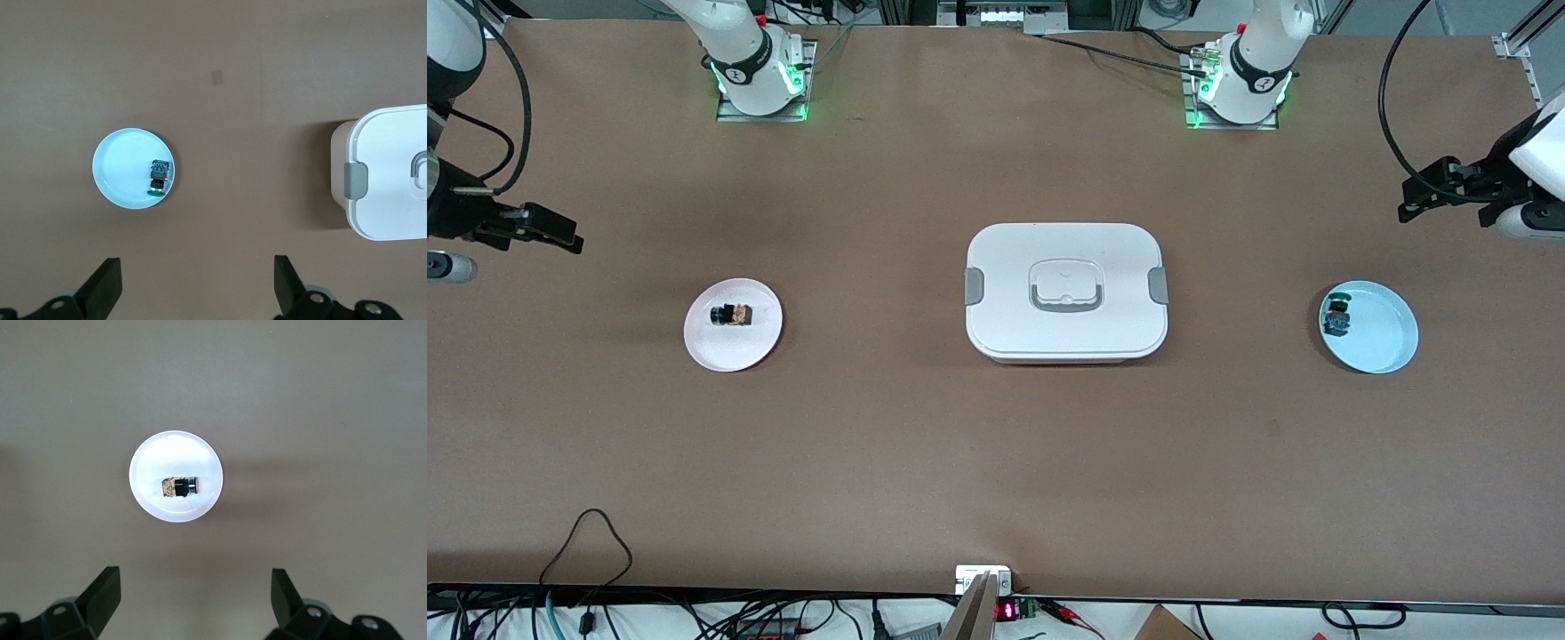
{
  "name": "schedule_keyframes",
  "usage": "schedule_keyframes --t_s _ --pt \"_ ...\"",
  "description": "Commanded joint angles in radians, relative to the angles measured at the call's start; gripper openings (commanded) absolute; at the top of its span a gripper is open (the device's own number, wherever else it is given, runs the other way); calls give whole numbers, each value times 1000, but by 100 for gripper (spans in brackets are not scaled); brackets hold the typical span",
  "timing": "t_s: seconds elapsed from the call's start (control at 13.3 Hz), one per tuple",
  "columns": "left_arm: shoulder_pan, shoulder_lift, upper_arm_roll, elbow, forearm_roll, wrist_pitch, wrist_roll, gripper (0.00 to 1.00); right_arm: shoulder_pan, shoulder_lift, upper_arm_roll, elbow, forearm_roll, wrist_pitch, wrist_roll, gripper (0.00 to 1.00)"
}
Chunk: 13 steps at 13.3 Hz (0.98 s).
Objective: Transfer orange switch to right arm and place
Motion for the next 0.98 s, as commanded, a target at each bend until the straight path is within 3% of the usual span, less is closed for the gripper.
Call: schedule_keyframes --t_s 0.0,0.9 --pt "-2 16 -2 34 4 -22 -11 100 -4 -44 11 -37 -15 -4 16 100" --pt "-5 16 -2 37 4 -21 -11 100 -2 -44 12 11 -7 -23 4 100"
